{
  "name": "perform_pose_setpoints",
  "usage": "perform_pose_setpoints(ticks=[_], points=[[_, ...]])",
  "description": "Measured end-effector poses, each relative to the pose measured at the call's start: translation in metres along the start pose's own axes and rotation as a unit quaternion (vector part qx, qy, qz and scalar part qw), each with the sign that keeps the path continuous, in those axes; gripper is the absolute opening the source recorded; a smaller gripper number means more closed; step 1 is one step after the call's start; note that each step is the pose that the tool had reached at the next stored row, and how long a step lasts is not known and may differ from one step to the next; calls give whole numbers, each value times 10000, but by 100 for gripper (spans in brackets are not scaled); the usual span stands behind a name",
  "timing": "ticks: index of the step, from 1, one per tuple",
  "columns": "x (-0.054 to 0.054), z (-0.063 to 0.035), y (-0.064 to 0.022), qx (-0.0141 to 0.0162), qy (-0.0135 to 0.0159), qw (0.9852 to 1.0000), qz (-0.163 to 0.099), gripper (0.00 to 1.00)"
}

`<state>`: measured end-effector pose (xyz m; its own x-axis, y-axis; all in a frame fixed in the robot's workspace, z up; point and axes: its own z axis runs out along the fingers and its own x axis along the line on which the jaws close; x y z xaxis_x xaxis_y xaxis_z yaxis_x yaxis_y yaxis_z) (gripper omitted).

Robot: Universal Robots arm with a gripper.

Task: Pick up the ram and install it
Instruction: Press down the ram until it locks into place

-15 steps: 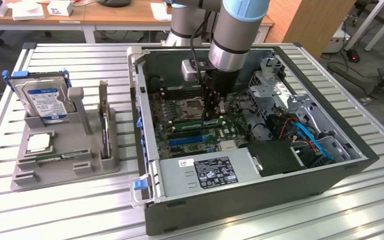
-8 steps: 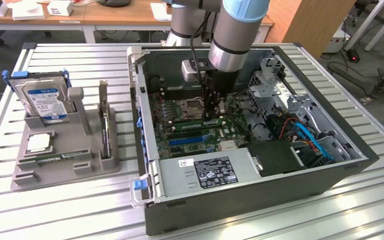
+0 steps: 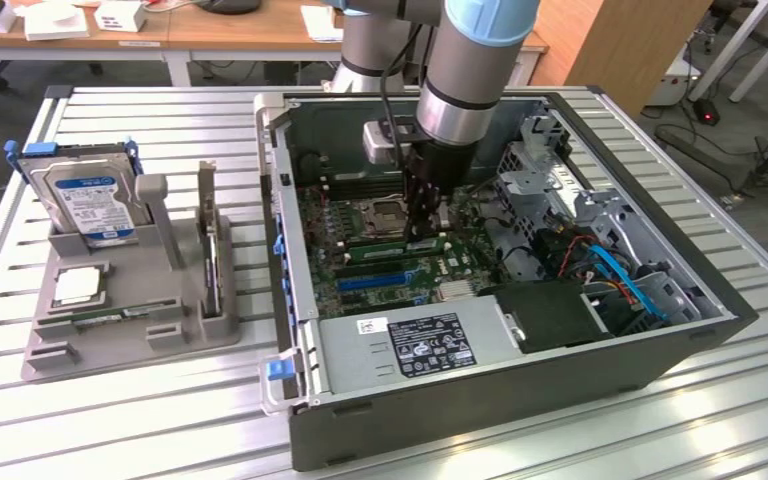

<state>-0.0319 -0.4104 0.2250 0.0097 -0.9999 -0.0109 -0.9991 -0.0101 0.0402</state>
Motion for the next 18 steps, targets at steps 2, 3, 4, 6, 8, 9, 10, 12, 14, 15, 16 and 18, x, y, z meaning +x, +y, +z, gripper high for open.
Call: perform_pose_setpoints(ticks=[2,3,4,6,8,9,10,12,14,15,16,18], points=[[0,1,0,-1,1,10000,0,9],[0,1,0,-1,0,10000,0,9],[0,2,0,0,-1,10000,0,9],[0,7,-1,1,-2,10000,0,9],[1,17,-1,0,-3,10000,0,9],[1,19,-1,0,-3,10000,0,9],[1,19,-1,0,-2,10000,0,9],[1,20,-1,-1,-2,10000,0,9],[1,23,-1,0,-3,10000,0,9],[1,27,-1,-1,-2,10000,0,9],[2,29,-1,-1,-1,10000,0,9],[2,30,-1,-1,-2,10000,0,9]])
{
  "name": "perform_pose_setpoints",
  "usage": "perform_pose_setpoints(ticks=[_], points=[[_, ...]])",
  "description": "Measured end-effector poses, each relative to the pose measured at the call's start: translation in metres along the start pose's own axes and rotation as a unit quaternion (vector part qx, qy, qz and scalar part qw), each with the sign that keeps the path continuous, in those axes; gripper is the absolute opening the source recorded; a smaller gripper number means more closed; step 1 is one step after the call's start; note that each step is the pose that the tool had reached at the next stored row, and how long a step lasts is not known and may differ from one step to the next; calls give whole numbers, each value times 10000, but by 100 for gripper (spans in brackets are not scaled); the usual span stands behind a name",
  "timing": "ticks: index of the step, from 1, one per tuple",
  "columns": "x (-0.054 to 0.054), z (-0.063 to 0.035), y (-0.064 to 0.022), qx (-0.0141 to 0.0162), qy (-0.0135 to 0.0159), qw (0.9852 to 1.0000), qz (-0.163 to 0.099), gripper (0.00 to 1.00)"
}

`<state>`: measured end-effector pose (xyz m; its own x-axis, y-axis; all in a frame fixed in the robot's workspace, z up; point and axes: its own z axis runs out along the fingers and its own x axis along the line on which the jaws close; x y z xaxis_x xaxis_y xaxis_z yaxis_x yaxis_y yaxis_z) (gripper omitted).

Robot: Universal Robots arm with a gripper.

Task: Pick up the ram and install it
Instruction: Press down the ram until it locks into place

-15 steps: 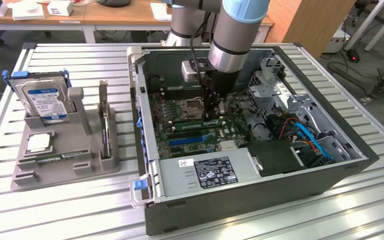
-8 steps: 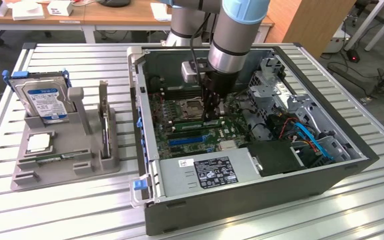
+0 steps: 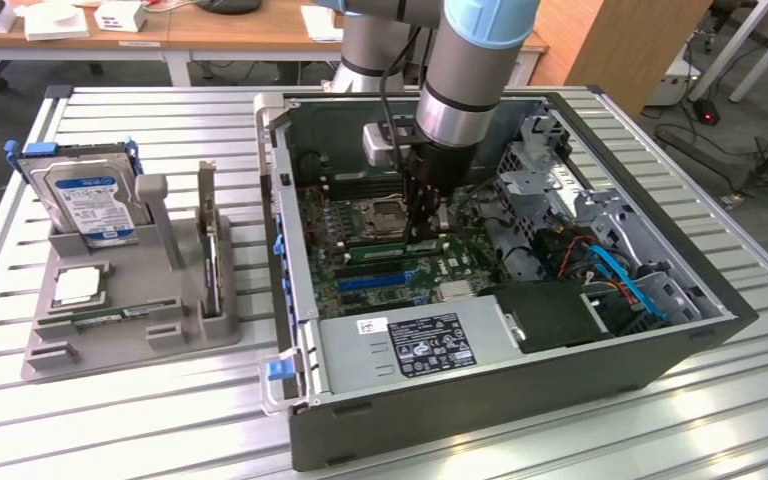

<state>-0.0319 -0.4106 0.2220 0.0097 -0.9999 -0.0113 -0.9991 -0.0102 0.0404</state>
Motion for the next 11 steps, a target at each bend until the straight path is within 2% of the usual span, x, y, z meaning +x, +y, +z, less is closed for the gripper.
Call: perform_pose_setpoints(ticks=[7,11], points=[[-3,-8,-1,3,-9,10000,0,9],[-2,-87,0,1,-3,10000,0,9]])
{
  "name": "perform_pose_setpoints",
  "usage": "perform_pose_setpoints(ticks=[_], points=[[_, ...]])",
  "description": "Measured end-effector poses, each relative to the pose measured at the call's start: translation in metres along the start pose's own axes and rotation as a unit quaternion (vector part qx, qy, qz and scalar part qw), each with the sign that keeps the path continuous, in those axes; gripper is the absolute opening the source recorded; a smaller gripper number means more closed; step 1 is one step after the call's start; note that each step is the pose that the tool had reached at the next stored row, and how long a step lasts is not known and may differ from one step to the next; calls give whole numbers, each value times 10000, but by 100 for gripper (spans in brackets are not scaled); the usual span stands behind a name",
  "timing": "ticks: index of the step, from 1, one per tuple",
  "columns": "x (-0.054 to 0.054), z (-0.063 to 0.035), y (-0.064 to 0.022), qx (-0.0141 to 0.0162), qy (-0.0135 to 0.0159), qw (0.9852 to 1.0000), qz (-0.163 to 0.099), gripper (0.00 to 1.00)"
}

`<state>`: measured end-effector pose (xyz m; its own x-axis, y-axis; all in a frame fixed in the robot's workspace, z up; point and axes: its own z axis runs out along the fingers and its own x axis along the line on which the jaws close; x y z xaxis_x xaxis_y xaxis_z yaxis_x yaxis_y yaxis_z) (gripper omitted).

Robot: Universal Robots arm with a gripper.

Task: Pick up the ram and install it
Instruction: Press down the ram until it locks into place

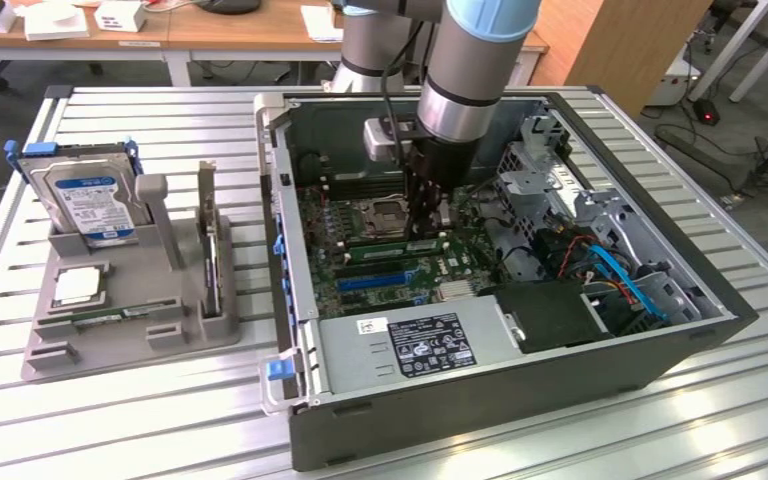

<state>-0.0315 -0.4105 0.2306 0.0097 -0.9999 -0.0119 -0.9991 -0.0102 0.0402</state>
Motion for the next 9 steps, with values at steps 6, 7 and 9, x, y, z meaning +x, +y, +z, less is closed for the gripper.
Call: perform_pose_setpoints(ticks=[6,7,9], points=[[-1,-107,1,0,0,10000,0,9],[-1,-125,1,0,0,10000,0,9],[-2,-158,2,0,0,10000,0,9]])
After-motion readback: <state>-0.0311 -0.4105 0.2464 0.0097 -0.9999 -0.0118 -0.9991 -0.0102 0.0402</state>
